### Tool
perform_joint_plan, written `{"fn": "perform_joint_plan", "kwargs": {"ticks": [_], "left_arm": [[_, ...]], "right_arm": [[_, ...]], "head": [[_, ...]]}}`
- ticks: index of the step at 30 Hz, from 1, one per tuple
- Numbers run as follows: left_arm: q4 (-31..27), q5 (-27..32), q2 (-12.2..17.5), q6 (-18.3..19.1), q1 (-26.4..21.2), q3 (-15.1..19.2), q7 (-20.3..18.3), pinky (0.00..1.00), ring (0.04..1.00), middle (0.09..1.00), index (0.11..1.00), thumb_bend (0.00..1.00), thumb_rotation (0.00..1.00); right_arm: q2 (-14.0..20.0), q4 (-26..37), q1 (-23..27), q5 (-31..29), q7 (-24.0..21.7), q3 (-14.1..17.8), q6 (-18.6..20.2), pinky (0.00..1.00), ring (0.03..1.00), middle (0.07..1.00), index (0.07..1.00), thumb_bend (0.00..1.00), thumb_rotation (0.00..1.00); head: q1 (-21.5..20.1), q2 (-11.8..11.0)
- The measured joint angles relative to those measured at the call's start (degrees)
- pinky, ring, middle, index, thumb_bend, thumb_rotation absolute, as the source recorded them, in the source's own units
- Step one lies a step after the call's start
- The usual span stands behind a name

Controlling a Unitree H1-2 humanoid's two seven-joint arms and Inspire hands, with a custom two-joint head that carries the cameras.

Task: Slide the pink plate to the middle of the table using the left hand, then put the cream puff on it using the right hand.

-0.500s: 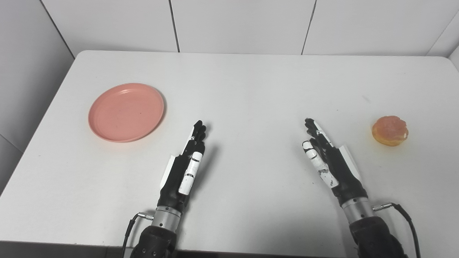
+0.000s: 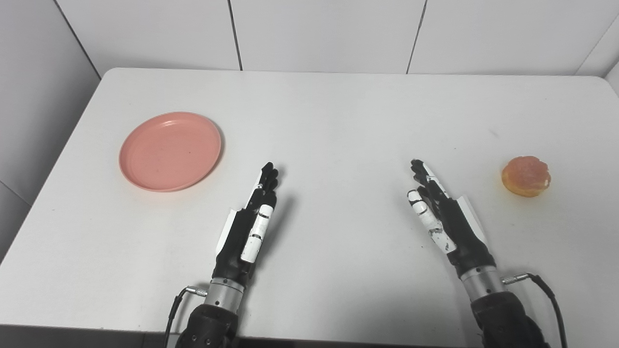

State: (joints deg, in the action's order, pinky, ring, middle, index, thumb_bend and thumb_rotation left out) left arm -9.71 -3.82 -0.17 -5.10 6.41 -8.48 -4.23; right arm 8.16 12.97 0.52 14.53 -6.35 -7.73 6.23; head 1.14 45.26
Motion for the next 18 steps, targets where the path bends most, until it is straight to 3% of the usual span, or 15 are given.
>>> {"fn": "perform_joint_plan", "kwargs": {"ticks": [12, 15, 18], "left_arm": [[0.83, -1.27, -0.32, -0.93, -0.05, -0.27, 0.17, 0.98, 0.985, 0.996, 0.985, 0.47, 1.0], [1.08, -2.37, -0.65, -1.41, -0.05, -0.65, 0.57, 0.97, 0.98, 0.991, 0.981, 0.47, 1.0], [1.58, -3.34, -0.96, -2.33, -0.07, -0.79, 1.16, 0.97, 0.986, 0.993, 0.982, 0.47, 1.0]], "right_arm": [[0.47, -0.8, -0.08, -1.53, -0.02, 0.28, -0.49, 0.93, 0.957, 0.958, 0.954, 0.27, 1.0], [0.72, -1.82, -0.19, -2.67, -0.03, 0.56, -1.78, 0.93, 0.956, 0.958, 0.955, 0.27, 1.0], [1.28, -2.64, -0.33, -3.05, -0.03, 0.79, -3.49, 0.93, 0.958, 0.961, 0.956, 0.27, 1.0]], "head": [[4.83, -3.16], [7.46, -4.83], [12.11, -7.9]]}}
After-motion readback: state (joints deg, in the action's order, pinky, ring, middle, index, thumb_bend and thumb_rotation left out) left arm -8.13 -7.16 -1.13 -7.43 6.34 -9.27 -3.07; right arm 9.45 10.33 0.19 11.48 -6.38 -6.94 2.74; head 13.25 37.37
